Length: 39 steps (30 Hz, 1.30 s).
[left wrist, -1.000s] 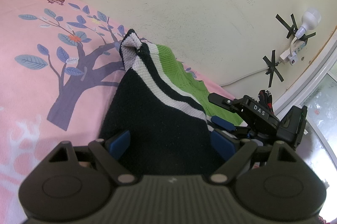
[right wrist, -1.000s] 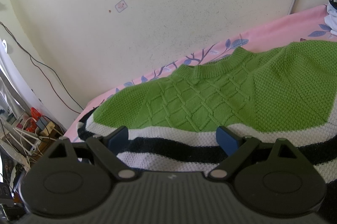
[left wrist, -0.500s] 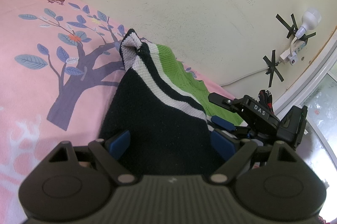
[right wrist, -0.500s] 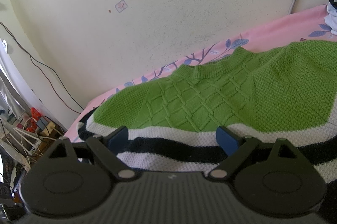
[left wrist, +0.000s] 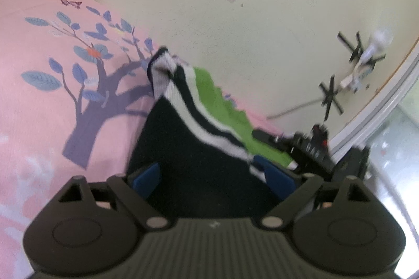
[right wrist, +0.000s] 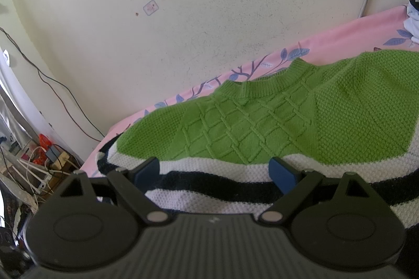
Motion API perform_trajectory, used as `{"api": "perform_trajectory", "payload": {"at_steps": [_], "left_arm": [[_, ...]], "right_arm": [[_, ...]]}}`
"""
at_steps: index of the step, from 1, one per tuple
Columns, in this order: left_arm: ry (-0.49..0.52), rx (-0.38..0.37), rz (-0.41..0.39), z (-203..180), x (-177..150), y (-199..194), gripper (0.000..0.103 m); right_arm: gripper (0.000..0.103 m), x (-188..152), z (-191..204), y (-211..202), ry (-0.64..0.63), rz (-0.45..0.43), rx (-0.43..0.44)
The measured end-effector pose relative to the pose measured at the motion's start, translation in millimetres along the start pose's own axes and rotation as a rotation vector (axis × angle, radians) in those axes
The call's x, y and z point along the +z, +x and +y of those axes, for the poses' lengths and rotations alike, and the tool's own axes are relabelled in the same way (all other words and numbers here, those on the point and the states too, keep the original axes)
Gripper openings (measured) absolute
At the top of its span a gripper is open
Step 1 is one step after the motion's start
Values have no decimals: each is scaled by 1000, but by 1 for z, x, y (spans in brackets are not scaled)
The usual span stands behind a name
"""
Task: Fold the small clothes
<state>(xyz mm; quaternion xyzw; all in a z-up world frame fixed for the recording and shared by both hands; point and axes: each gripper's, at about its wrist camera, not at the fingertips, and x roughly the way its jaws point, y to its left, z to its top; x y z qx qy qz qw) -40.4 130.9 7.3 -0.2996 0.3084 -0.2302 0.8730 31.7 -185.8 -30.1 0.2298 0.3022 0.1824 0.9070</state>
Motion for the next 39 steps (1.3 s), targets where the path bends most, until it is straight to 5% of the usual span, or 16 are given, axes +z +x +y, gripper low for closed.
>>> {"api": "perform_trajectory", "payload": {"at_steps": [4, 7, 11, 14, 15, 18, 21, 23, 27, 29, 34, 39], "left_arm": [[-58, 0, -89, 7, 45, -21, 91], [-45, 70, -101, 1, 88, -12, 94], [39, 226, -16, 0, 132, 45, 95], [-12, 219, 148, 20, 149, 101, 95], [-33, 207, 189, 25, 148, 113, 87], [-23, 209, 279, 24, 139, 145, 17], [27, 268, 177, 6, 133, 138, 8], [110, 313, -10, -26, 126, 104, 6], [685, 469, -391, -125, 50, 57, 7], [831, 488, -356, -148, 13, 64, 13], [859, 429, -119, -139, -32, 83, 38], [731, 379, -140, -128, -11, 46, 80]], "right_arm": [[86, 0, 0, 1, 17, 4, 28], [86, 1, -2, 2, 33, 7, 49], [86, 1, -4, 5, 56, 14, 77], [86, 1, -6, 6, 75, 18, 96], [86, 2, -7, 6, 80, 20, 101], [86, 1, -5, 9, 83, 27, 109], [86, 1, -4, 11, 79, 32, 109], [86, 0, -3, 13, 81, 33, 111], [86, 1, -2, 20, 87, 36, 112], [86, 0, 0, 23, 86, 36, 110], [86, -1, 5, 30, 93, 34, 110], [86, -1, 2, 30, 92, 38, 112]]}}
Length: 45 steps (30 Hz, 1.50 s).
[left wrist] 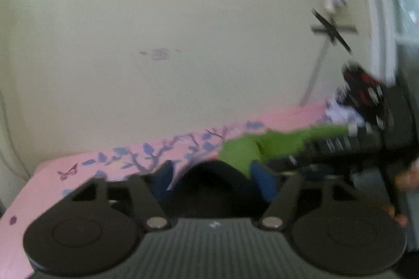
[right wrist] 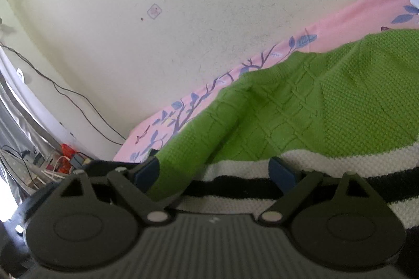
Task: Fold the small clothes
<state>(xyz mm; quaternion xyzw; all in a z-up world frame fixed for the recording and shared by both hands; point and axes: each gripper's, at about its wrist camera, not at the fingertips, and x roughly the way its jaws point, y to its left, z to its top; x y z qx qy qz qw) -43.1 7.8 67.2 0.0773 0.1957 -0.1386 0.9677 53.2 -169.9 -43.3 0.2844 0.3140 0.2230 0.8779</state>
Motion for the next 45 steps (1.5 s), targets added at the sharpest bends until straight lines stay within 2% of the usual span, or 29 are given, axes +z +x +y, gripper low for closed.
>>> {"api": "perform_trajectory", "payload": {"at_steps": [1, 3, 4, 5, 7, 9, 10, 12, 13, 14, 15, 16, 17, 18, 20, 21, 23, 26, 27, 28, 31, 34, 38, 41, 45], "left_arm": [[-51, 17, 3, 15, 7, 0, 87], [-202, 50, 47, 53, 20, 9, 88], [-326, 56, 101, 80, 23, 17, 88], [-433, 49, 158, 103, 22, 26, 88], [-701, -9, 293, 149, 5, 50, 83], [-852, -67, 361, 171, -14, 67, 83], [-888, -63, 394, 175, -23, 77, 83], [-909, -40, 439, 176, -35, 90, 83], [-928, -62, 454, 174, -40, 98, 83], [-925, -67, 432, 173, -41, 102, 83], [-910, -60, 431, 171, -40, 107, 68], [-893, -39, 440, 169, -39, 114, 37], [-876, -11, 450, 170, -37, 122, 19], [-864, 18, 460, 172, -38, 132, 10], [-897, 44, 431, 185, -39, 137, 10], [-887, 89, 432, 194, -32, 136, 10], [-851, 213, 369, 224, -10, 127, 9], [-836, 401, 158, 285, 37, 82, 9], [-851, 440, 82, 304, 50, 63, 9], [-885, 443, 22, 318, 58, 45, 9], [-960, 327, -53, 332, 63, 17, 10], [-897, 275, -89, 311, 58, 6, 10], [-931, 67, -81, 287, 45, 3, 10], [-881, -21, -81, 260, 63, 2, 10], [-751, -155, -88, 210, 104, 1, 10]], "right_arm": [[86, 0, 1, 1, -2, 2, -1], [86, 0, 2, -2, -5, 5, 1], [86, 2, 1, -3, -6, 6, 2], [86, 4, -5, -11, -6, 7, 3], [86, 4, -5, -14, -7, 8, 3], [86, 4, -6, -16, -9, 9, 3], [86, 4, -6, -16, -10, 9, 3], [86, 4, -6, -16, -11, 9, 2], [86, 4, -6, -16, -12, 9, 2], [86, 4, -6, -16, -12, 9, 2], [86, 4, -6, -16, -12, 9, 2], [86, 4, -6, -16, -12, 9, 2], [86, 4, -6, -16, -13, 9, 2], [86, 4, -6, -16, -13, 9, 2], [86, 4, -7, -15, -13, 9, 4], [86, 4, -7, -15, -12, 9, 4], [86, 4, -7, -15, -13, 8, 4], [86, 4, -7, -15, -13, 9, 4], [86, 4, -7, -15, -14, 9, 4], [86, 4, -8, -15, -15, 10, 3], [86, 4, -8, -15, -18, 12, 3], [86, 4, -9, -16, -18, 12, 3], [86, 5, -9, -16, -17, 12, 4], [86, 5, -9, -17, -13, 12, 5], [86, 7, -13, -25, 27, -25, 2]]}}
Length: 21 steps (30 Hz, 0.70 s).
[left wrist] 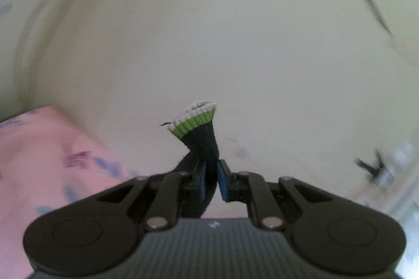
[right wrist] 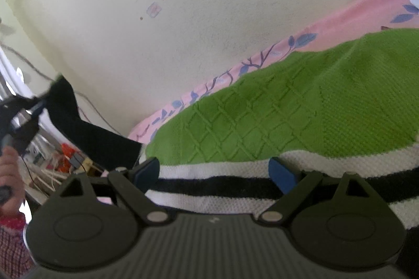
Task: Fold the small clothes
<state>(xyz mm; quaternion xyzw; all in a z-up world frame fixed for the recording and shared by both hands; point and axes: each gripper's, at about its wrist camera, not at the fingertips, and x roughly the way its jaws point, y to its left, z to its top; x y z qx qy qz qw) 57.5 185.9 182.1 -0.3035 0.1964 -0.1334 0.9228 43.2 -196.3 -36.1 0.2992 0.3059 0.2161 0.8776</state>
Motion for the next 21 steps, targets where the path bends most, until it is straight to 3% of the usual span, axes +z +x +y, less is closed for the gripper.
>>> {"api": "perform_trajectory", "payload": {"at_steps": [5, 6, 7, 9, 11, 14, 17, 21], "left_arm": [[144, -174, 155, -95, -36, 35, 11], [179, -201, 206, -113, -49, 47, 16], [214, -228, 275, -129, -65, 61, 34], [263, -271, 402, -151, -91, 82, 57], [304, -292, 437, -154, -105, 91, 56], [291, -227, 367, -131, -88, 90, 57], [259, -90, 319, -95, -66, 105, 58], [274, 103, 451, -56, -69, 169, 58]], "right_arm": [[86, 16, -18, -29, 77, -176, -69], [86, 19, -23, -35, 98, -208, -91], [86, 22, -27, -39, 107, -230, -107], [86, 25, -31, -46, 115, -265, -129], [85, 26, -31, -50, 114, -287, -150], [85, 25, -30, -50, 110, -298, -156], [86, 21, -24, -54, 83, -333, -194], [86, 19, -17, -51, 45, -323, -192]]}}
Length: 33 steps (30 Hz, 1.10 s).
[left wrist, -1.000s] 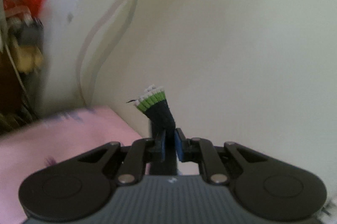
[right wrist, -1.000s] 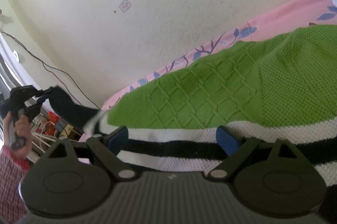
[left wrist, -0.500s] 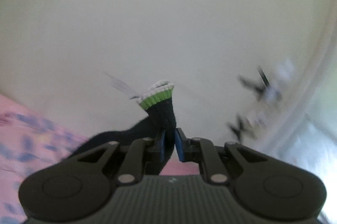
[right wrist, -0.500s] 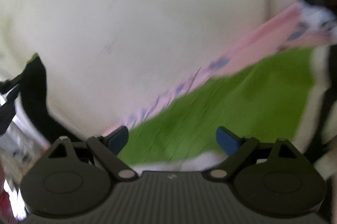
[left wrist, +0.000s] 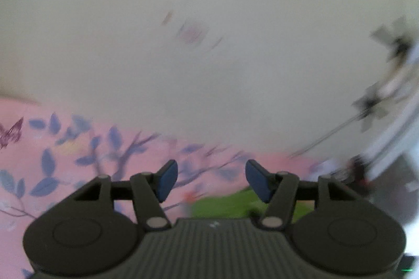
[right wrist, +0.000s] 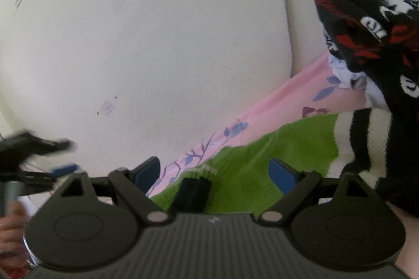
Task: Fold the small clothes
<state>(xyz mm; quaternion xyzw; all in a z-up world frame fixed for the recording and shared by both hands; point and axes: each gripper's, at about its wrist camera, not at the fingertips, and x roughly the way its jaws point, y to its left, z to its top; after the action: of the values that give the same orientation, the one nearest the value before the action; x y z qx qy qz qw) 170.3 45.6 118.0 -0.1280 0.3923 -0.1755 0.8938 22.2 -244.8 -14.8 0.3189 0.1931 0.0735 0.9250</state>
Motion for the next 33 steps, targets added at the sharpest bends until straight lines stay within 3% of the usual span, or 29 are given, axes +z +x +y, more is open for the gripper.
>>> {"api": "perform_trajectory", "payload": {"at_steps": [2, 7, 11, 13, 18, 23, 24, 26, 27, 33], "left_arm": [[33, 70, 72, 5, -1, 36, 56], [116, 92, 263, 8, -14, 104, 53], [149, 54, 333, 17, -35, 107, 56], [144, 5, 330, 21, -42, 95, 59], [172, -29, 299, 17, -62, 70, 64], [252, 9, 238, -2, -81, 59, 63], [262, 19, 225, -5, -82, 57, 59], [288, 23, 197, -10, -85, 53, 38], [297, 13, 191, -13, -86, 51, 18], [423, 102, 97, -37, -95, 36, 11]], "right_arm": [[86, -2, -1, 7, 2, 38, 2], [86, -3, -11, 19, 54, 94, -5], [86, -3, -14, 25, 75, 118, -13], [86, -5, -12, 28, 62, 131, -14], [86, -7, -9, 30, 65, 139, -11], [86, -7, -9, 33, 66, 147, -14], [86, -7, -8, 34, 64, 148, -13], [86, -6, -10, 35, 66, 150, -12], [86, -6, -11, 35, 71, 150, -11], [86, -7, -13, 38, 83, 152, -15]]}}
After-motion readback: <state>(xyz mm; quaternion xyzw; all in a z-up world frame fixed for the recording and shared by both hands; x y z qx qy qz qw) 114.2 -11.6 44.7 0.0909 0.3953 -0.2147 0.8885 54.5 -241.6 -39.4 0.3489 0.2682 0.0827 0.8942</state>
